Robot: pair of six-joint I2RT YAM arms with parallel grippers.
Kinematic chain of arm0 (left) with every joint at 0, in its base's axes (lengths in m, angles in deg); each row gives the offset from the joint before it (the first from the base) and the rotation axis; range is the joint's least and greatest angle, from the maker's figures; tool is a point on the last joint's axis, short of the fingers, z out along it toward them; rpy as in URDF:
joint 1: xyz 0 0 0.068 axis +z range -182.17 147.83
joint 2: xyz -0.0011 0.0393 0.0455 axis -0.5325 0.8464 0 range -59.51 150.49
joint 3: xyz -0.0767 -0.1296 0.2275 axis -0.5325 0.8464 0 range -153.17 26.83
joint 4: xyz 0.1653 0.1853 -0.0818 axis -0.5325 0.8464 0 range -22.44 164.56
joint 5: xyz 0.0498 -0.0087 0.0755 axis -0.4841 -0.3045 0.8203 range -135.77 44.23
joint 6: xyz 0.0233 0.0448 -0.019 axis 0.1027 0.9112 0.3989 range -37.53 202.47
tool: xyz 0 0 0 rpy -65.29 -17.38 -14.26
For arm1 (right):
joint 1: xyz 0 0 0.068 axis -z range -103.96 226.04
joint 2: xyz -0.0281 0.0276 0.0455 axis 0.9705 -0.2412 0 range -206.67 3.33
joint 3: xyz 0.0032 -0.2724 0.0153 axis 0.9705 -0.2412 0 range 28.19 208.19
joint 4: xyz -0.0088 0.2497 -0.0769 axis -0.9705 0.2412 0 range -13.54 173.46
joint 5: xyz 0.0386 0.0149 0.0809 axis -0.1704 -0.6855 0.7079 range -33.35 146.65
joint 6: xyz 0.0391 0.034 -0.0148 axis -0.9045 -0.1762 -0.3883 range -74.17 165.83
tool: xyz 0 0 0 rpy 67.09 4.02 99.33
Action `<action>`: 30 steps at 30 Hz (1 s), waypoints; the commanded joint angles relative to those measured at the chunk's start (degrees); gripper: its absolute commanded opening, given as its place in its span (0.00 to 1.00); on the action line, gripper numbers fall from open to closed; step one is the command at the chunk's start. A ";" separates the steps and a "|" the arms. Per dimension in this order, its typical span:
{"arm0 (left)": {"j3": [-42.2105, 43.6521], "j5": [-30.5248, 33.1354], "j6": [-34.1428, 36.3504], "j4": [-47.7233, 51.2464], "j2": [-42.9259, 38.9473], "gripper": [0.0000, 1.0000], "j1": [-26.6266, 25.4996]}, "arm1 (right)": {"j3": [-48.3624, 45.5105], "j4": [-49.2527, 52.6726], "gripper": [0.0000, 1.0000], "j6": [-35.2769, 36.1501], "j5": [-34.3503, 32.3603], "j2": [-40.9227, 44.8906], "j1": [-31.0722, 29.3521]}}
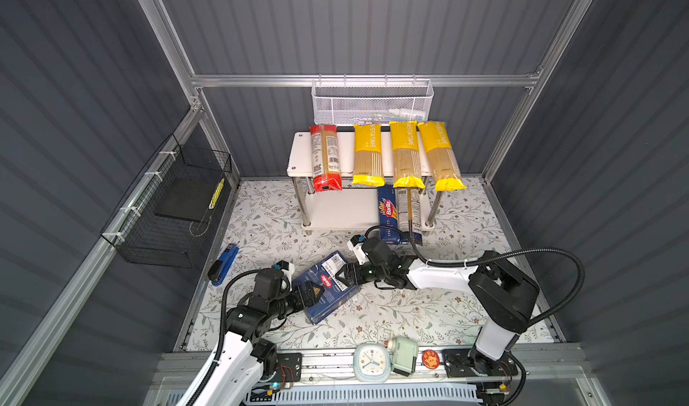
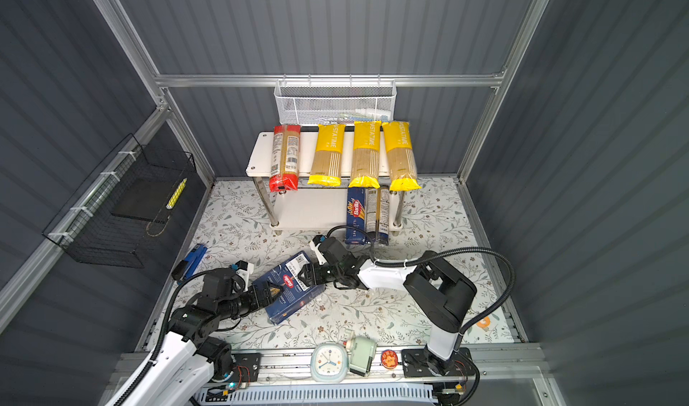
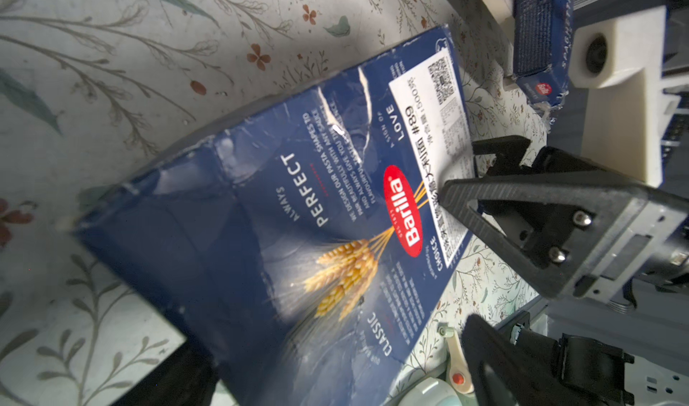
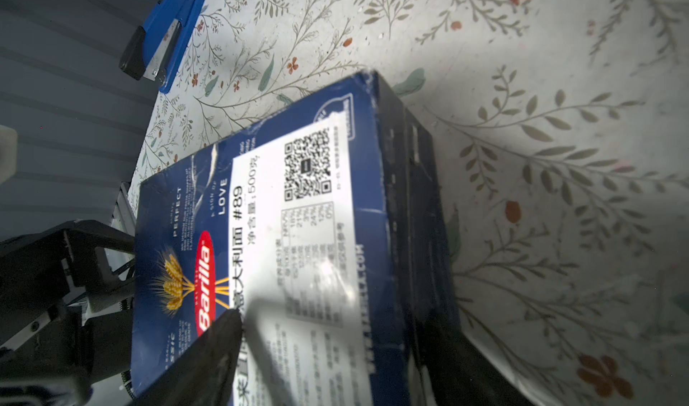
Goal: Place and organize the pasta boxes and bags onto the shelf
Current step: 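Lift and carry the wide box with both grippers toward the lower shelf tier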
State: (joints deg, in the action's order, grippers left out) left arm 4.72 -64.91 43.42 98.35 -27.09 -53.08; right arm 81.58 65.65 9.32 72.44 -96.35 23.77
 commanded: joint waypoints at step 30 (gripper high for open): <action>-8.80 -7.55 8.74 -14.27 3.38 0.99 -0.28 | 4.89 -3.31 0.76 3.11 4.07 8.70 -3.84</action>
State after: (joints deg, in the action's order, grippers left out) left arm -1.81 -64.67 50.64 93.63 -23.59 -52.69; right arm 81.73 71.66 10.17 69.58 -90.67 23.10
